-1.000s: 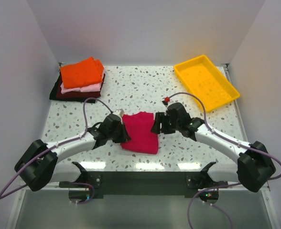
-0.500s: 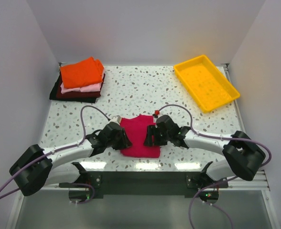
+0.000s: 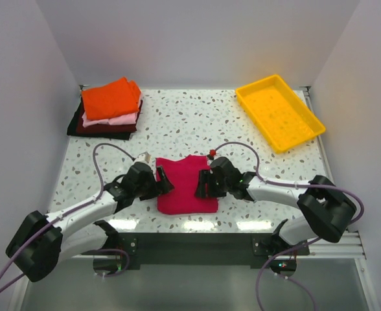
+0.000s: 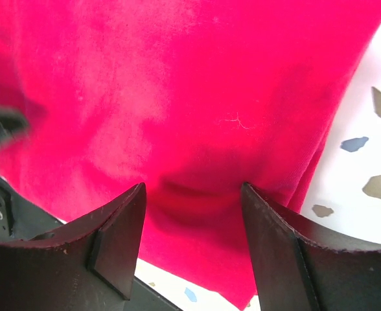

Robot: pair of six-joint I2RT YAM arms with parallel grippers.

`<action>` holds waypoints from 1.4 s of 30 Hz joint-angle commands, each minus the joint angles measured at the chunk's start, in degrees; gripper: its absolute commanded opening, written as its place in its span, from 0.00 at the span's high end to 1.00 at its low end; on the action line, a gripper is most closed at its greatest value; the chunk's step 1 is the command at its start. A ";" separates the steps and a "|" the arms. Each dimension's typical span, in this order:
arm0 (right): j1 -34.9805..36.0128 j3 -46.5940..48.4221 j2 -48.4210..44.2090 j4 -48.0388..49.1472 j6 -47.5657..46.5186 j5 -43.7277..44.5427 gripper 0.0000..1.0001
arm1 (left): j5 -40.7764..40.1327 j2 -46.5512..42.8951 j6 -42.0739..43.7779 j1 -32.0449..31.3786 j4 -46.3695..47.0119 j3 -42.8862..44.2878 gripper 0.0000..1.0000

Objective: Fold and stack the t-shirts
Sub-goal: Neatly place the folded tshirt to the corner

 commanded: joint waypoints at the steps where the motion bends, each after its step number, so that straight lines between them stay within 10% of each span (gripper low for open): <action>1: -0.09 -0.91 -0.84 -4.53 -0.64 4.27 0.36 | -0.54 -1.60 3.96 4.19 -1.83 -1.66 0.09; 32: -0.09 -1.26 -0.41 -1.11 -0.03 2.34 0.36 | 3.68 20.72 -8.25 -5.55 29.63 -7.47 0.08; 38: -0.17 -1.62 -0.58 -0.57 -0.03 1.99 0.36 | 1.39 24.42 -8.60 -7.22 27.96 -5.80 0.33; 42: -0.09 -1.88 -1.98 -1.01 -0.12 2.07 0.36 | -2.38 25.73 -8.08 -7.22 24.55 -5.01 0.68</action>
